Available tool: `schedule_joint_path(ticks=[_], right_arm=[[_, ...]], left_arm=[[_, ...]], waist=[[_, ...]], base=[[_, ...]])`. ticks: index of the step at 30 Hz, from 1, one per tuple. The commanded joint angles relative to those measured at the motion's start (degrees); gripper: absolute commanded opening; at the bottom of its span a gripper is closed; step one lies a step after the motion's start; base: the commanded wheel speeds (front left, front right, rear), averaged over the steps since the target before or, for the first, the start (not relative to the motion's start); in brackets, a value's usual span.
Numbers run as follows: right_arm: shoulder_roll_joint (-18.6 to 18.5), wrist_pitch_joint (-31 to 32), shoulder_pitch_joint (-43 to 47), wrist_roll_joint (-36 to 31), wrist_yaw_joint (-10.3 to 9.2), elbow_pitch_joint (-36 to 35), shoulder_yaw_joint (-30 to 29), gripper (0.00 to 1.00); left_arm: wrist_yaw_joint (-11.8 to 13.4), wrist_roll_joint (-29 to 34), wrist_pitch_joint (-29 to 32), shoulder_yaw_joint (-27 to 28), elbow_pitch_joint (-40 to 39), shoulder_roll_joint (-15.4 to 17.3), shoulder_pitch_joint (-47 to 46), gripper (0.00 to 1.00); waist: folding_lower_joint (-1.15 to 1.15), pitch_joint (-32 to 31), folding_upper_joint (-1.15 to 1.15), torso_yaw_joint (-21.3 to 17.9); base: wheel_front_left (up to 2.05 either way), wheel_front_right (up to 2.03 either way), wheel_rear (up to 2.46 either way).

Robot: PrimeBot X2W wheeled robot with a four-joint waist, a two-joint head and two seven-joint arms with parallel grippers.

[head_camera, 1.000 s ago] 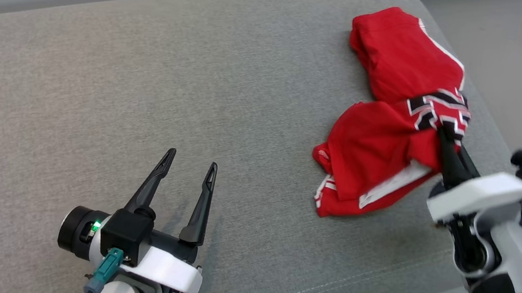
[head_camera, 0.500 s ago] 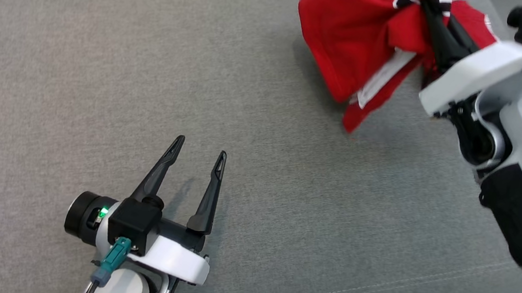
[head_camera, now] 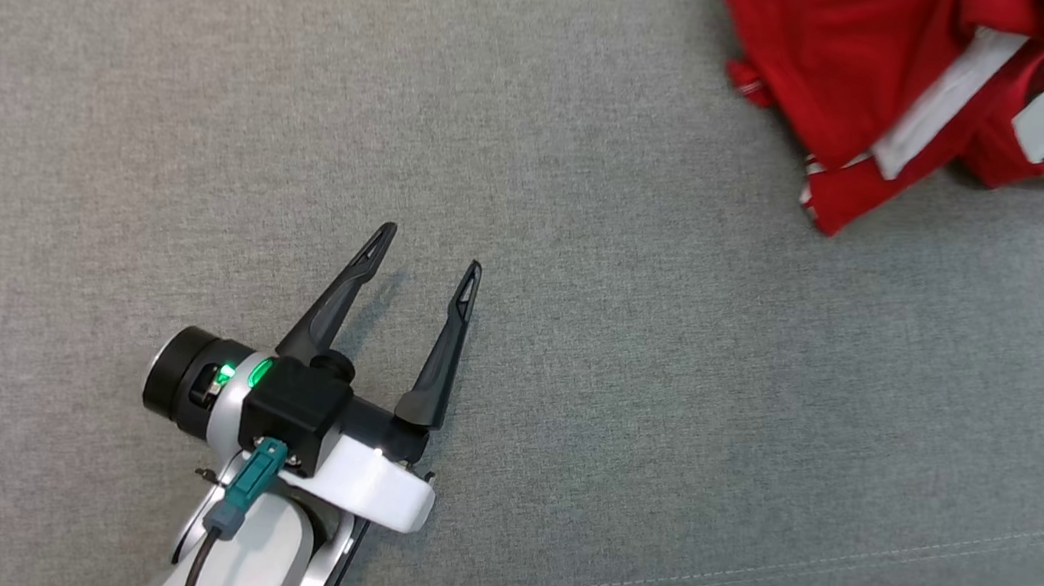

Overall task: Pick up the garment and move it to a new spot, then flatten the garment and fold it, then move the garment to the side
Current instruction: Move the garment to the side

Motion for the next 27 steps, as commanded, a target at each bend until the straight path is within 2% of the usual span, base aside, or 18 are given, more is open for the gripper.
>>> schedule_joint_path(ticks=[1,12,27], right_arm=[[-1.4,-1.0,-0.9,0.1,0.07,0.0,0.7,0.00],[-6.6,-4.8,-5.0,-1.3,0.07,8.7,5.2,0.00],[-8.0,-8.4,-8.1,-4.0,0.07,16.2,6.4,0.00]], left_arm=[[-0.6,0.8,-0.3,1.3,-1.1,0.0,-2.2,1.00],[-1.0,1.3,-0.3,-1.8,-0.2,0.0,-6.2,1.00],[-1.2,2.0,-0.3,-2.0,0.4,0.0,-6.5,1.00]], waist=[[0.00,1.5,0.00,0.0],[0.00,6.1,0.00,0.3],[0.00,7.0,0.00,0.8]], base=[[0.00,0.00,0.00],[0.00,0.00,0.00],[0.00,0.00,0.00]])
